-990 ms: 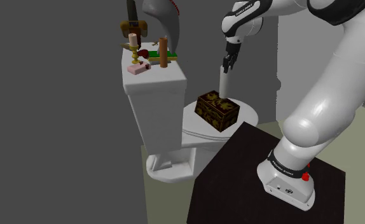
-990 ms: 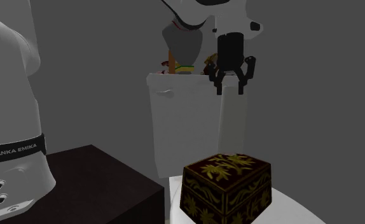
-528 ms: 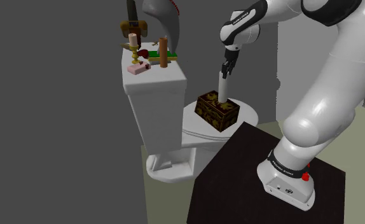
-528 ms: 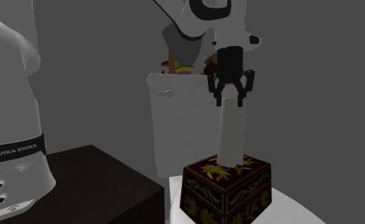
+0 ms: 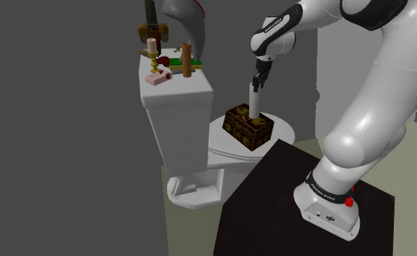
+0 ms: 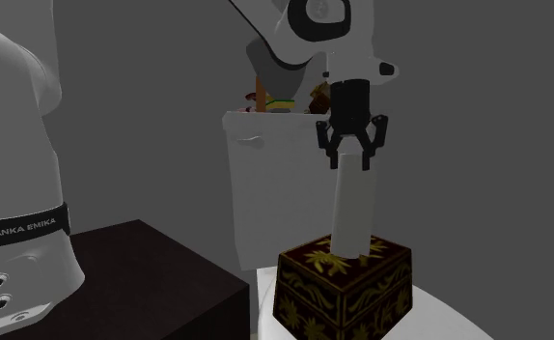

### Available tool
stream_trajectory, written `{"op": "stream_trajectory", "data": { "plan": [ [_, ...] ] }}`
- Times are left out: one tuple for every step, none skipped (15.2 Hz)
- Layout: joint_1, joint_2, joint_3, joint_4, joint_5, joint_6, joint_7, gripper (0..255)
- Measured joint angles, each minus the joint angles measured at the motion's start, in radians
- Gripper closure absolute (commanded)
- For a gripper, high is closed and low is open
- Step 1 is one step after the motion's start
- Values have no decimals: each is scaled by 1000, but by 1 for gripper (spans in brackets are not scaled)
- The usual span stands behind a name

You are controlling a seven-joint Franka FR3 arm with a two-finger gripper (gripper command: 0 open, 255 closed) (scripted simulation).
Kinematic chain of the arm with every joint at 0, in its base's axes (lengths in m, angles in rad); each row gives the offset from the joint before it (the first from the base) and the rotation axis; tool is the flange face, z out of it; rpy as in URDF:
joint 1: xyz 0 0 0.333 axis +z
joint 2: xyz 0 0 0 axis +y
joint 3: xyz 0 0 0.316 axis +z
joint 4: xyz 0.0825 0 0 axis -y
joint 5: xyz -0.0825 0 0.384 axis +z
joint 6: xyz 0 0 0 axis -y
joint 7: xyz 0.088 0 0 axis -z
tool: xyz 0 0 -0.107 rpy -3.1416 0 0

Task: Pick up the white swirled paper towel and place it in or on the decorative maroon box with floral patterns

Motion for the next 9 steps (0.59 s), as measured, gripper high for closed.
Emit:
{"op": "stream_trajectory", "data": {
  "plan": [
    [0,0,0,1,0,-1,0,255],
    [1,-2,0,-1,-1,-1,2,0],
    [1,2,1,-3,-1,-2,2,0],
    [1,4,1,-3,0,-2,3,0],
    [1,6,1,-3,0,-2,3,0],
    [1,6,1,-4,0,-2,3,0],
    [2,7,1,-4,0,-1,3,0],
    [1,5,1,-5,0,-2,3,0],
    [2,-6,1,-2,-4,-16,6,0]
  ]
}}
